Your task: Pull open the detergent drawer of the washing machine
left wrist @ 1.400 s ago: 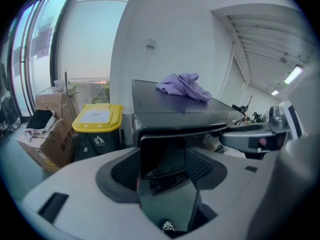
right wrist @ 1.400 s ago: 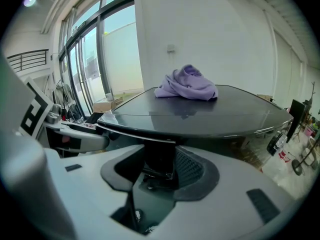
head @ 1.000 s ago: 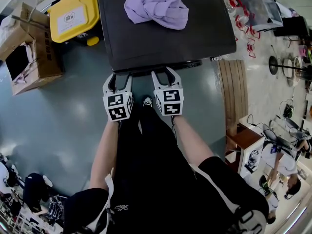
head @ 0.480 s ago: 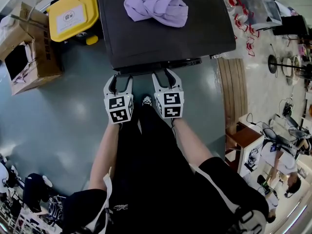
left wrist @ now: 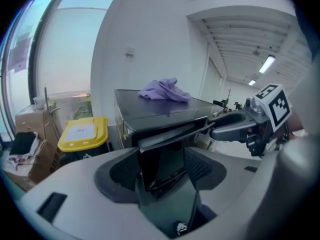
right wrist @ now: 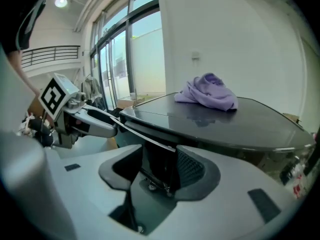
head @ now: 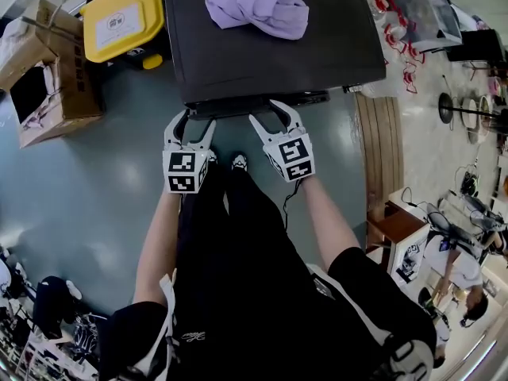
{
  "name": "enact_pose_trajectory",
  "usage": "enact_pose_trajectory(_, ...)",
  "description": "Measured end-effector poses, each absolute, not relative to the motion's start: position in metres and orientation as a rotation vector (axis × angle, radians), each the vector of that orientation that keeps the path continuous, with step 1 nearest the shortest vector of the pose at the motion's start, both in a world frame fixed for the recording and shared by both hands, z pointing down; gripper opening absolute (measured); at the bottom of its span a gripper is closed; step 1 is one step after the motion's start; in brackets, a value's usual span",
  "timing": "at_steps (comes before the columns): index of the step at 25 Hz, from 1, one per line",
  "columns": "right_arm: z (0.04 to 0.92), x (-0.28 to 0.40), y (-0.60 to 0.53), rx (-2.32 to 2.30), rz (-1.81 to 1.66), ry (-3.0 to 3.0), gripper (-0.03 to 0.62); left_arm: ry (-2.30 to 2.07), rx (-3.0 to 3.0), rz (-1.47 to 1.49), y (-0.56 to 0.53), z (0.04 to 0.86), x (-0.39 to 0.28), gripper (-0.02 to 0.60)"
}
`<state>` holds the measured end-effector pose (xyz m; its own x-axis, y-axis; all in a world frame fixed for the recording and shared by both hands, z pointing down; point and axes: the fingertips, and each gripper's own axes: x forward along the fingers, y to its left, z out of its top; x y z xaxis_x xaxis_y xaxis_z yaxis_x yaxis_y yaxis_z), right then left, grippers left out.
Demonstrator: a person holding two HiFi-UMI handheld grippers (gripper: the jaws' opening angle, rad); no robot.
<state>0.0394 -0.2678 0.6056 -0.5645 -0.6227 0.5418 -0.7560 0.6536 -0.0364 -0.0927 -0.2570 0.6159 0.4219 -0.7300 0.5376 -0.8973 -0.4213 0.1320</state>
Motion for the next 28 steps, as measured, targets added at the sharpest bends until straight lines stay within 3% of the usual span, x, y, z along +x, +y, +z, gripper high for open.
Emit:
enact_pose_trajectory(13,0.614,0.033,-0.266,0.668,0.19,-2.456,0.143,-1.331,2.405,0.746,-0.259,0.626,-0.093,0.252)
enact_pose_trajectory(28,0.614,0.037,-0.253,0.729,0.239,-2.451,0.15,-1.357,2.381,0.738,-0.245,0.625,-0.089,0.253)
